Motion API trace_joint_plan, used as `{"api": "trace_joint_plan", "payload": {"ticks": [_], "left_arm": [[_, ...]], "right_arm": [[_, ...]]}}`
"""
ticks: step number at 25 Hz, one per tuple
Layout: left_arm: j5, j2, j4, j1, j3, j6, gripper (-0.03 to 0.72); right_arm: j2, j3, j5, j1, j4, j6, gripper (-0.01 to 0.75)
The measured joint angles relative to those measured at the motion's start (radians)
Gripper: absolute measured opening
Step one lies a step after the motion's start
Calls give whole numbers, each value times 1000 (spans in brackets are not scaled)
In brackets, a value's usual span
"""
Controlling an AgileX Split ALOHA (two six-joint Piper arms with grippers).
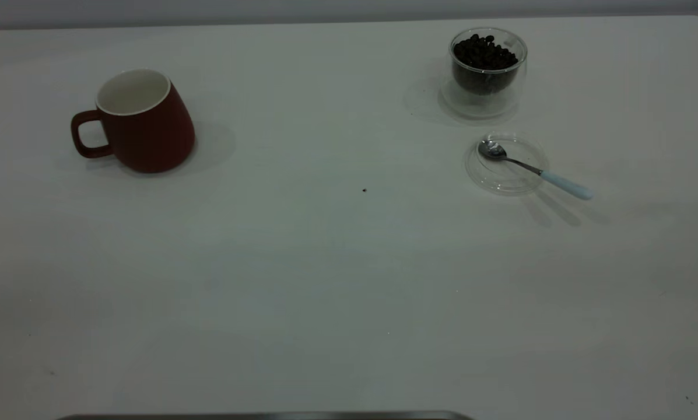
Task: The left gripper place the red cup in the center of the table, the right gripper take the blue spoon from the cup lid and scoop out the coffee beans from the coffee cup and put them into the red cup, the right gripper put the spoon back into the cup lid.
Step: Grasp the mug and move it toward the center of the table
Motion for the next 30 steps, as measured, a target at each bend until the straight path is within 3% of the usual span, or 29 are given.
{"api": "trace_joint_plan", "payload": {"ticks": [7,13,19,27,30], "left_arm": [[0,7,0,0,0,-1,587],[-61,174,-19,0,-64,-8,587],[-137,508,-19,0,-217,114,587],[-333,1116,-25,-5,-376,381,587],[-358,1366,-25,-5,-477,494,587]], "right_arm": [[0,0,0,0,0,0,523],[0,0,0,0,0,0,523],[0,0,0,0,0,0,523],[0,0,0,0,0,0,523],[0,0,0,0,0,0,523]]}}
